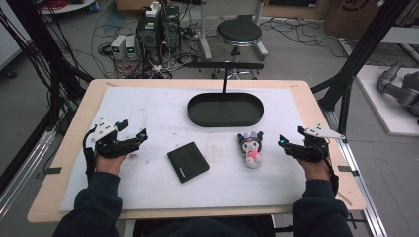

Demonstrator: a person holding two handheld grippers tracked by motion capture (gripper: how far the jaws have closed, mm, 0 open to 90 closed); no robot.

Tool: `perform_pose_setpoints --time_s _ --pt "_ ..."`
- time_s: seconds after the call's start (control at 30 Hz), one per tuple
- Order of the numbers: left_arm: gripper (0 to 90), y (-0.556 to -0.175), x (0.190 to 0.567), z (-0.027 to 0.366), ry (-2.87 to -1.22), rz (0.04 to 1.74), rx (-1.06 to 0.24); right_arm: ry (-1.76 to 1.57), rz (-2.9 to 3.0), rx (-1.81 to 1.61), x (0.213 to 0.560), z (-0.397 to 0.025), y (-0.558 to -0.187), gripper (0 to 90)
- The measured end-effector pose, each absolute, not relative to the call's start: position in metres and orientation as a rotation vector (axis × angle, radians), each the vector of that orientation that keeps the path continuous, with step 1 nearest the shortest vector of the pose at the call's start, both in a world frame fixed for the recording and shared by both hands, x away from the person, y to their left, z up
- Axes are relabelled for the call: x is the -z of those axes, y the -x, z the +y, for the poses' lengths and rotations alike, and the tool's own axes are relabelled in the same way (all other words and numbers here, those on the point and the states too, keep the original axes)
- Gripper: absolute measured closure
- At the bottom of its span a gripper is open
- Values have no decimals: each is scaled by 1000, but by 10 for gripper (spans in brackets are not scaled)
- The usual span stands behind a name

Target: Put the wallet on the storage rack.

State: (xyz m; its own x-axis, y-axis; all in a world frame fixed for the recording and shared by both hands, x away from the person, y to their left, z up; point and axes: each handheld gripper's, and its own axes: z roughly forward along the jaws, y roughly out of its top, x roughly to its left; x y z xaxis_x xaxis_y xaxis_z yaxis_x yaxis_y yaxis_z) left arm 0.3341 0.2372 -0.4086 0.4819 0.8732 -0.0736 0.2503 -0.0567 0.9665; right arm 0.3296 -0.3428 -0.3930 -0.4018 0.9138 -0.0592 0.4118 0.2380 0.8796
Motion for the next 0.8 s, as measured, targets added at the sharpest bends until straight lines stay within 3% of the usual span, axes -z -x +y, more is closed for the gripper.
perform_pose_setpoints --time_s 0.6,0.8 --pt "210 -332 408 234 -1590 1001 -667 -1221 1929 -1107 393 -342 -330 202" --pt "251 -331 410 229 -1630 956 -611 -1210 1948 -1089 395 -337 -330 203"
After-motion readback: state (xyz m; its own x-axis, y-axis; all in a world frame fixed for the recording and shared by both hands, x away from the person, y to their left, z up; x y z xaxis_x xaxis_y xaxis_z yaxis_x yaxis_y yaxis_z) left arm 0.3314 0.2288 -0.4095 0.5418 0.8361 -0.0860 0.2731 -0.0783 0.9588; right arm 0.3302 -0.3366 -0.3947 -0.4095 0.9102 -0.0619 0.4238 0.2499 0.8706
